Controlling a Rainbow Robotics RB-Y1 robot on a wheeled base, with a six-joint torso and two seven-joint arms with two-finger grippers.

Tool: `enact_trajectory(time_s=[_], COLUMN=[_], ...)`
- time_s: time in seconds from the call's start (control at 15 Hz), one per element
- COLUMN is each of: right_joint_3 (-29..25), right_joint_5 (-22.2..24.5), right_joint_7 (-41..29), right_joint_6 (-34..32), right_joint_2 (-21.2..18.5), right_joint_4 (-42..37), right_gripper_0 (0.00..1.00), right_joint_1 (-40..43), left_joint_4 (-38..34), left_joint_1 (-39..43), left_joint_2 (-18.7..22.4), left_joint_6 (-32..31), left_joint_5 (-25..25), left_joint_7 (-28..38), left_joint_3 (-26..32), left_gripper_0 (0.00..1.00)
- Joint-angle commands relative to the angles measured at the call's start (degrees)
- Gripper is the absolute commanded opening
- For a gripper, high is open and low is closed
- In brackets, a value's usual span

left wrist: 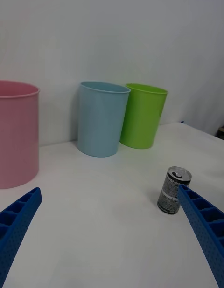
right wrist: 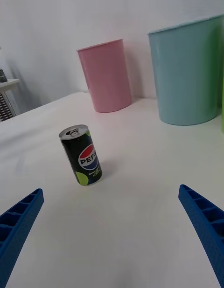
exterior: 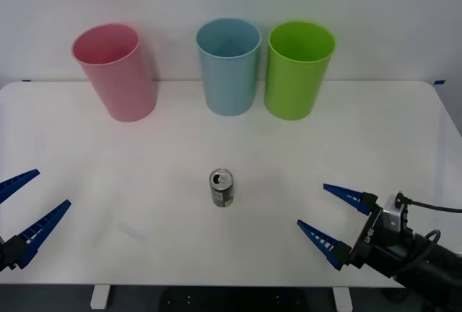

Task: Grasp the object on the table and drop it into the matching bin: aluminum can to the light blue bin, PET bottle to the pink bin.

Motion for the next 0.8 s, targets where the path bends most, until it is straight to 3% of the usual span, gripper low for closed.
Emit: enact_trajectory(time_s=[0.07, 0.4, 0.8], right_joint_3=[3.48, 8.58, 13.85], right_joint_5=[-0.83, -0.74, -0.83], right_joint_7=[0.97, 5.98, 6.42], right_joint_6=[3.60, 10.72, 17.58], right_joint_2=[0.44, 2.73, 5.28], right_joint_4=[0.00, 0.00, 0.00], right_gripper_0=[1.00, 1.00, 1.00], right_joint_1=[-1.07, -2.83, -4.67], left_joint_4=[0.00, 0.00, 0.00], left_joint_1=[0.00, 0.00, 0.00], left_joint_2=[0.00, 0.00, 0.00], left_joint_6=[0.00, 0.00, 0.00], left_joint_5=[0.00, 0.00, 0.00], left_joint_7=[0.00, 0.00, 0.00], left_joint_3=[0.00, 0.00, 0.00], left_gripper_0=[1.00, 1.00, 1.00])
